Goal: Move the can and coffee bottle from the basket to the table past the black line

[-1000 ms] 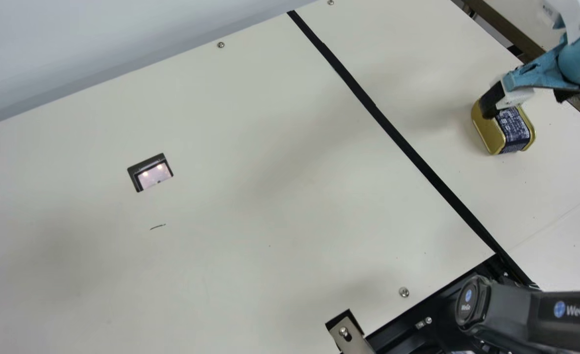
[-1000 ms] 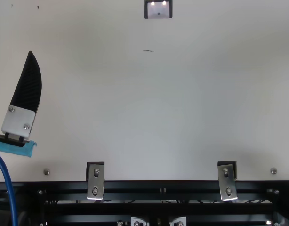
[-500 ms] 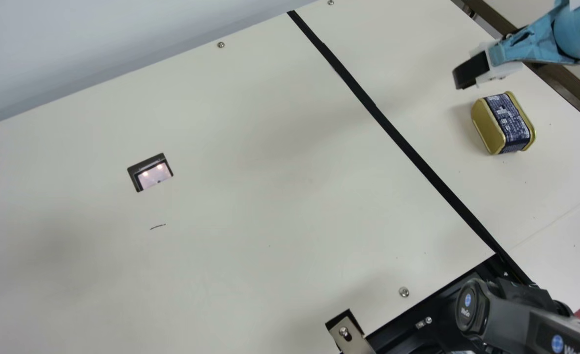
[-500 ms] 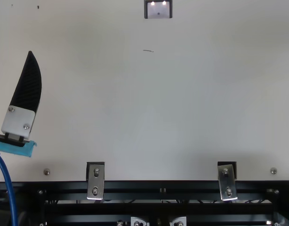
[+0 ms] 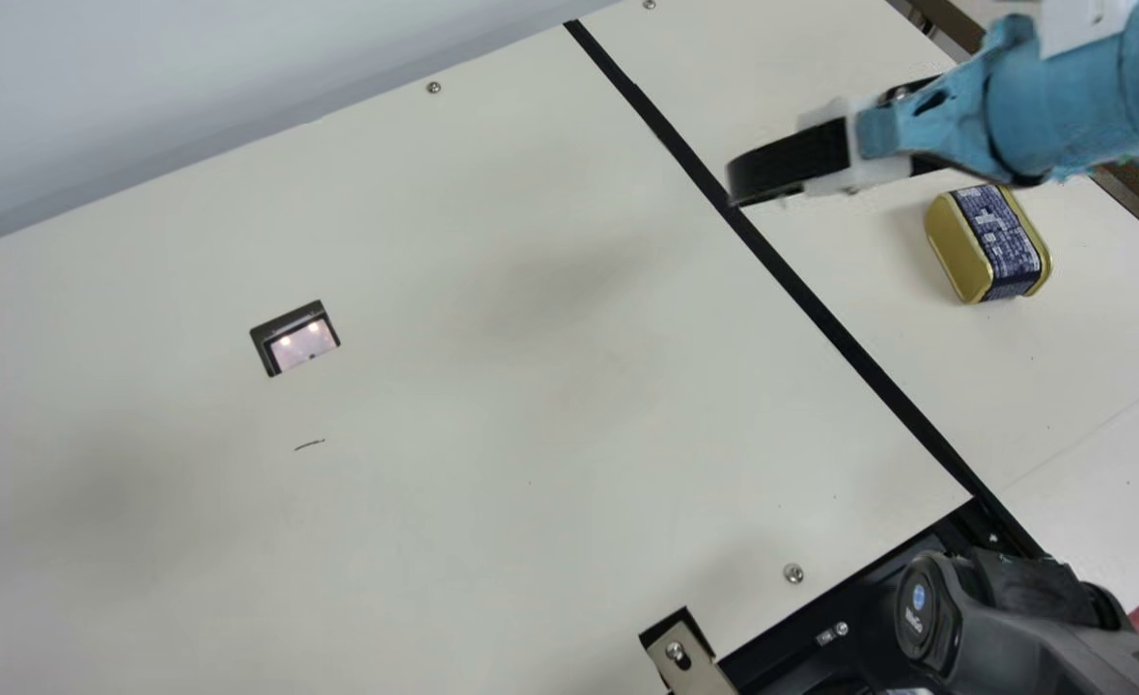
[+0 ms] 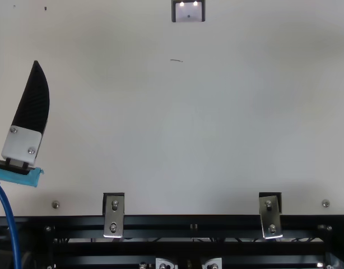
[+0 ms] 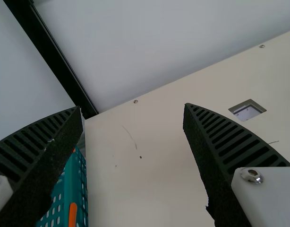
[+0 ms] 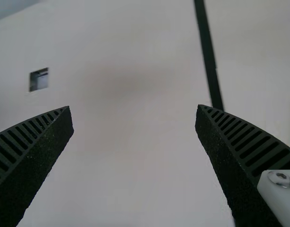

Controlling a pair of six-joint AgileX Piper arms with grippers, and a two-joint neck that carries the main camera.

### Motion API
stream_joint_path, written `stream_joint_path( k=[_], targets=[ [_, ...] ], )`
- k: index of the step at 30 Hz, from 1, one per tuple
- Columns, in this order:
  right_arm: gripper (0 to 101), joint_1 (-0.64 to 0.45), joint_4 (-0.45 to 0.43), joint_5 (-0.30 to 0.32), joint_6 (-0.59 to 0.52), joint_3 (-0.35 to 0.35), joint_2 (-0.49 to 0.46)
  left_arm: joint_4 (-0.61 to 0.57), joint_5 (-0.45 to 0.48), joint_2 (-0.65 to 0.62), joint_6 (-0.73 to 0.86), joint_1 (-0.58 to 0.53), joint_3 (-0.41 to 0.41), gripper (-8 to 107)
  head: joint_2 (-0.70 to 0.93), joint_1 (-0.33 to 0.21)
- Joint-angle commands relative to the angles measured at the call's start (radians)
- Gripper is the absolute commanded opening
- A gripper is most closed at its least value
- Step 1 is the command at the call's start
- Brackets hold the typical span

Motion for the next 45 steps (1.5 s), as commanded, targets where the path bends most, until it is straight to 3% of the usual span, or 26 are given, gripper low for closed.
stream_joint_path(
  k=[1,7,11,12,16,24,45],
  targets=[
    [101,0.044,0.043,0.0,0.044,0.017,-0.034,0.0,0.0,0.0,0.0,0.0,0.0,90,-0.011,-0.005],
    [101,0.153,0.091,0.0,0.18,0.035,-0.131,0.0,0.0,0.0,0.0,0.0,0.0,90,-0.011,-0.005],
    [101,0.227,0.063,0.0,0.3,0.03,-0.21,0.0,0.0,0.0,0.0,0.0,0.0,90,-0.011,-0.003],
    [101,0.189,0.084,0.001,0.218,0.033,-0.172,0.0,0.0,0.0,0.0,0.0,0.0,90,-0.014,-0.002],
    [101,0.229,0.068,0.012,0.298,0.031,-0.215,0.0,0.0,0.0,0.0,0.0,0.0,90,-0.097,-0.003],
    [101,0.229,0.066,0.003,0.301,0.031,-0.216,0.0,0.0,0.0,0.0,0.0,0.0,90,-0.487,-0.04],
    [101,0.229,0.066,0.002,0.301,0.031,-0.216,0.0,0.0,0.0,0.0,0.0,0.0,90,-0.487,-0.04]
  ],
)
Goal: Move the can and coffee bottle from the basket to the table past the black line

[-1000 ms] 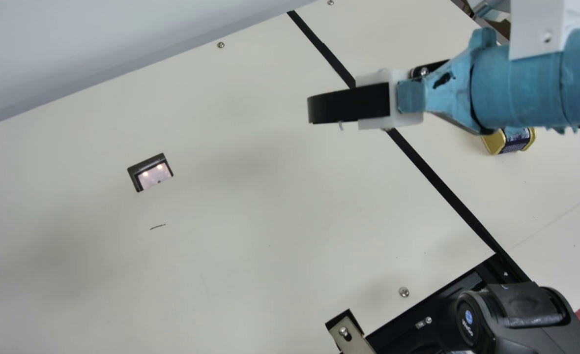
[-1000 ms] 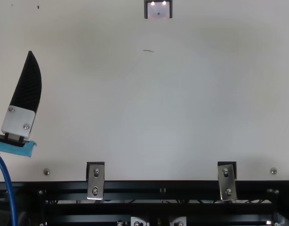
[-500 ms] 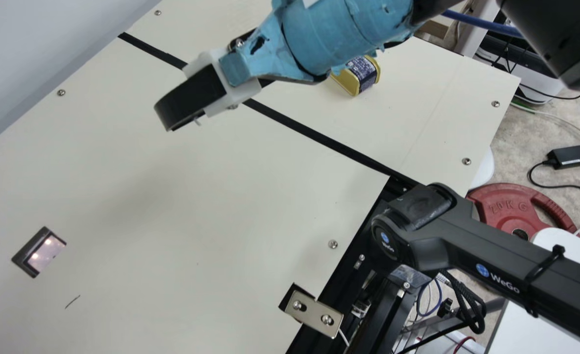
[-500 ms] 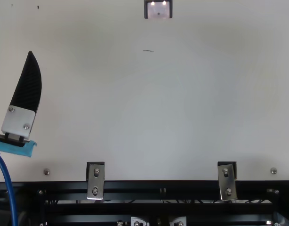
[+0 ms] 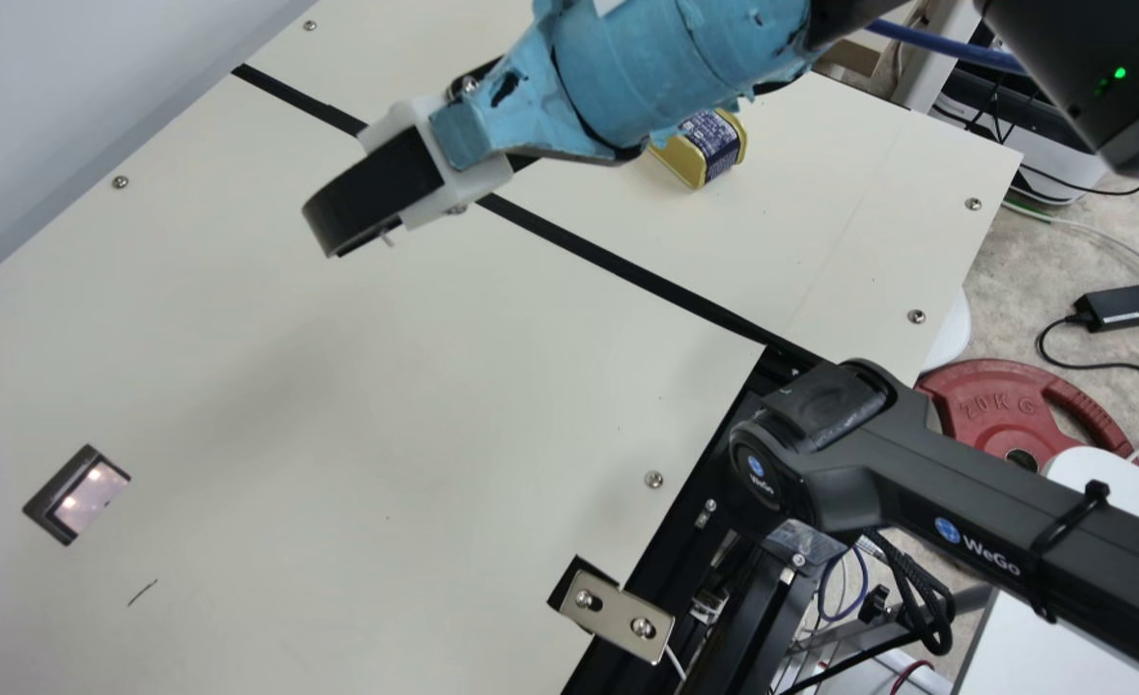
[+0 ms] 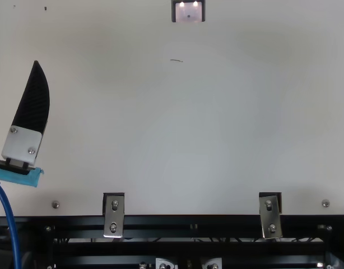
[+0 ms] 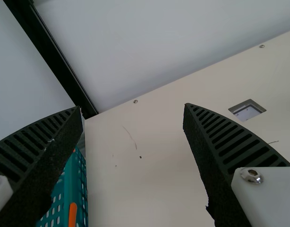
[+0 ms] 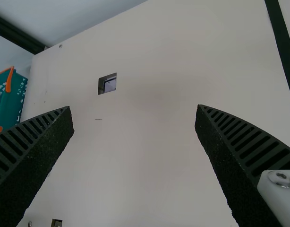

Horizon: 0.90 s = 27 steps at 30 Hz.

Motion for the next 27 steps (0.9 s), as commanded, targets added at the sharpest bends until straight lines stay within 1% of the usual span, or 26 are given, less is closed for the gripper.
stream_joint_path(
  k=[1,15,20,27],
  targets=[
    [101,0.0,0.0,0.0,0.0,0.0,0.0,0.0,0.0,0.0,0.0,0.0,0.0,90,-0.016,-0.035],
    [101,0.0,0.0,0.0,0.0,0.0,0.0,0.0,0.0,0.0,0.0,0.0,0.0,90,0.005,-0.037],
    [101,0.0,0.0,0.0,0.0,0.0,0.0,0.0,0.0,0.0,0.0,0.0,0.0,90,0.099,-0.045],
    [101,0.0,0.0,-0.001,0.0,0.0,0.0,0.0,0.0,0.0,0.0,0.0,0.0,90,0.283,-0.091]
  ],
)
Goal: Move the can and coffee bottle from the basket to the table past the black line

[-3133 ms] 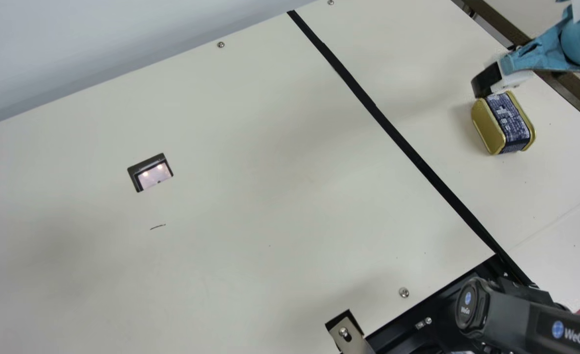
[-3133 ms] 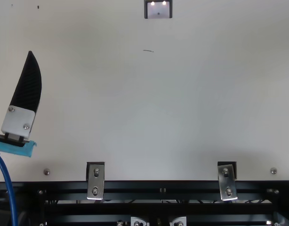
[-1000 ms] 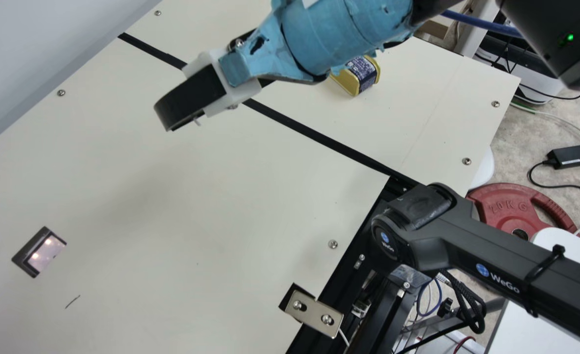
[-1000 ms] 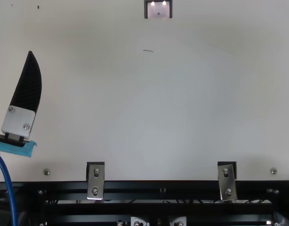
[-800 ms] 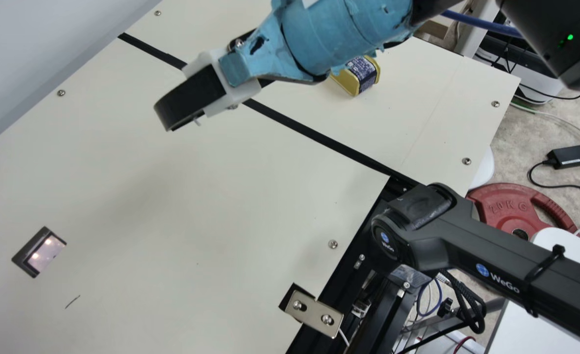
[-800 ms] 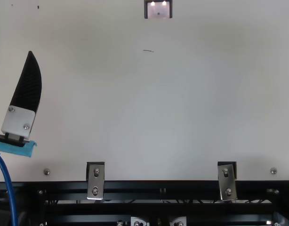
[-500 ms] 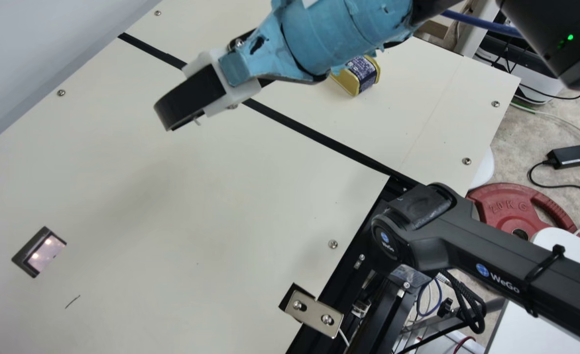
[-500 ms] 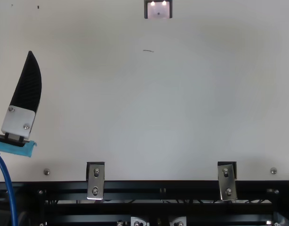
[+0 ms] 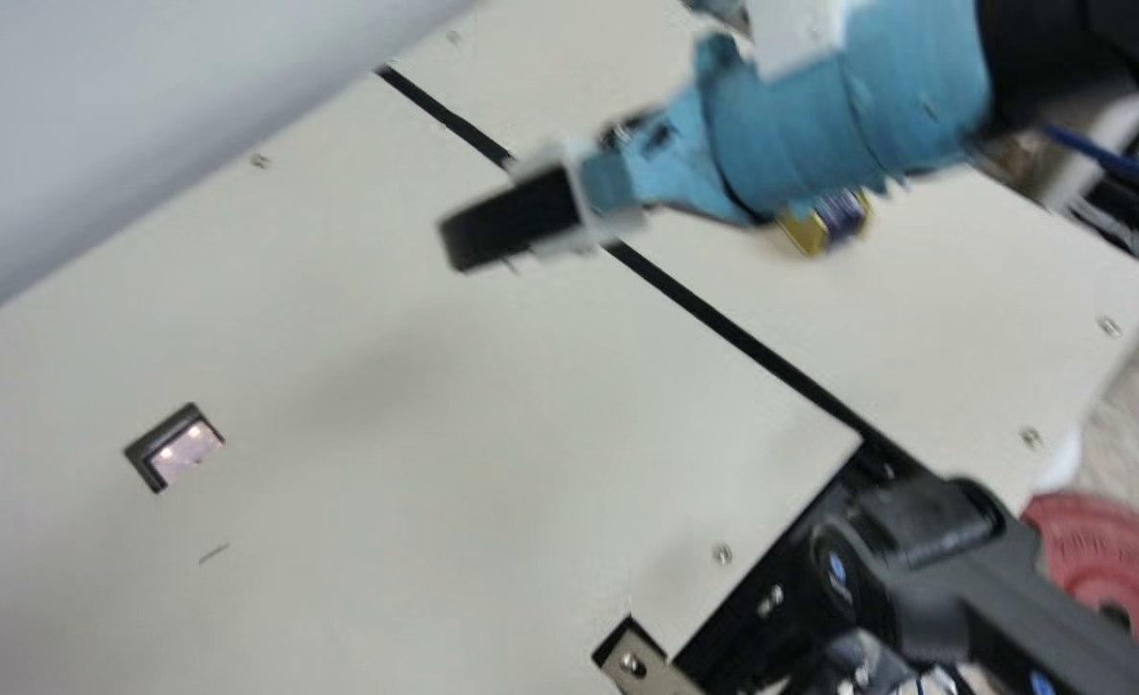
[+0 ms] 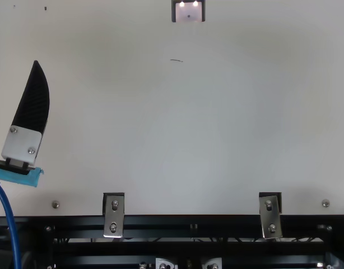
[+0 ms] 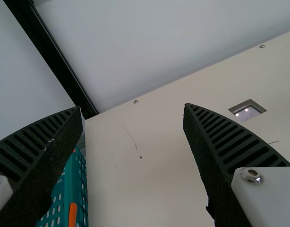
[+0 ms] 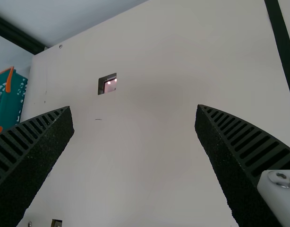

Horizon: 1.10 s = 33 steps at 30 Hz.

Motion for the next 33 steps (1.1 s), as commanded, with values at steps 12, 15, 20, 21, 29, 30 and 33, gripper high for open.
stream_joint_path(
  k=[12,15,20,21,29,30,33],
  targets=[
    [101,0.0,0.0,0.0,0.0,0.0,0.0,0.0,0.0,0.0,0.0,0.0,0.0,90,0.39,-0.127],
    [101,0.0,0.0,0.0,0.0,0.0,0.0,0.0,0.0,0.0,0.0,0.0,0.0,90,0.483,-0.155],
    [101,0.0,0.0,0.0,0.0,0.0,0.0,0.0,0.0,0.0,0.0,0.0,0.0,90,0.642,-0.202],
    [101,0.0,0.0,0.0,0.0,0.0,0.0,0.0,0.0,0.0,0.0,0.0,0.0,90,0.676,-0.212],
    [101,0.0,0.0,0.0,0.0,0.0,0.0,0.0,0.0,0.0,0.0,0.0,0.0,90,0.967,-0.281],
    [101,0.0,0.0,0.0,0.0,0.0,0.0,0.0,0.0,0.0,0.0,0.0,0.0,90,1.007,-0.285],
    [101,0.0,0.0,0.0,0.0,0.0,0.0,0.0,0.0,0.0,0.0,0.0,0.0,90,1.127,-0.294]
  ],
)
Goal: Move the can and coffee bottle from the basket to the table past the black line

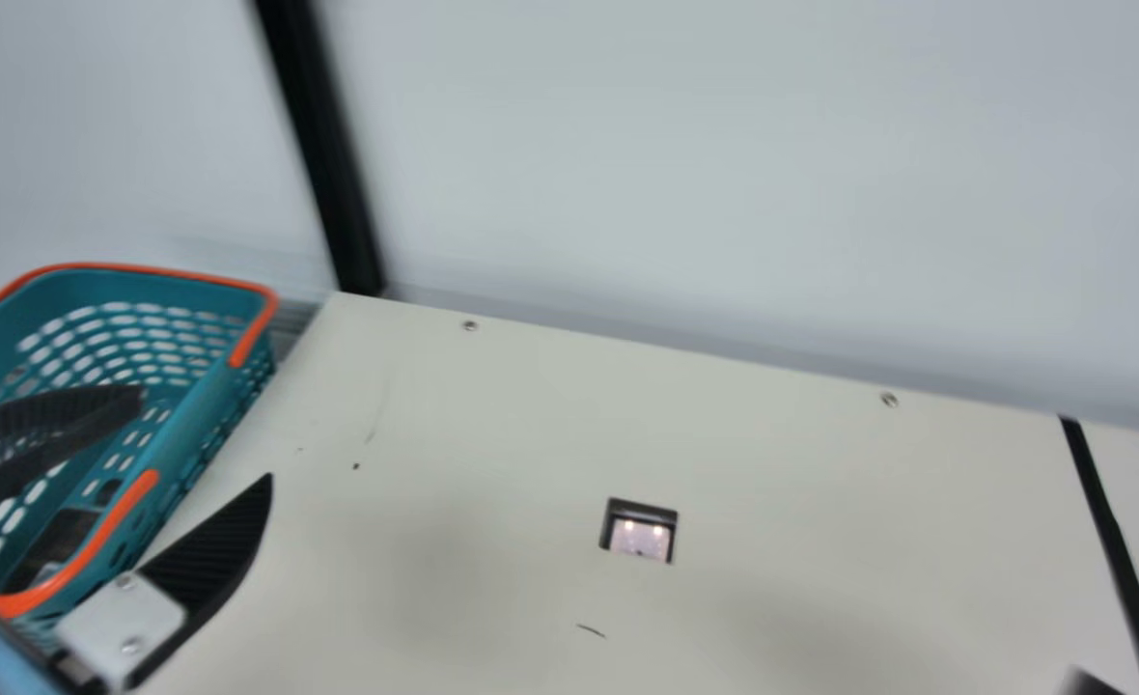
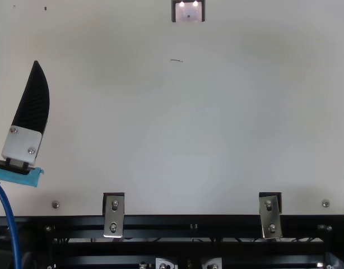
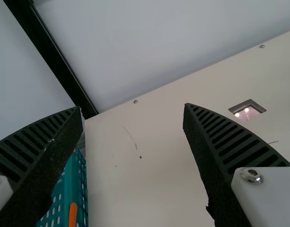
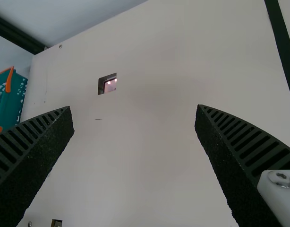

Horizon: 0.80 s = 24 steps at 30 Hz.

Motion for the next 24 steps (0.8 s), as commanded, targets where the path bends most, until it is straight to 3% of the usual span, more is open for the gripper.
stream_joint_path(
  k=[1,13,24],
  targets=[
    [101,0.0,0.0,0.0,0.0,0.0,0.0,0.0,0.0,0.0,0.0,0.0,0.0,90,0.087,-0.025],
    [101,0.0,0.0,0.0,0.0,0.0,0.0,0.0,0.0,0.0,0.0,0.0,0.0,90,0.496,-0.031],
    [101,0.0,0.0,0.0,0.0,0.0,0.0,0.0,0.0,0.0,0.0,0.0,0.0,90,0.496,-0.031]
  ],
)
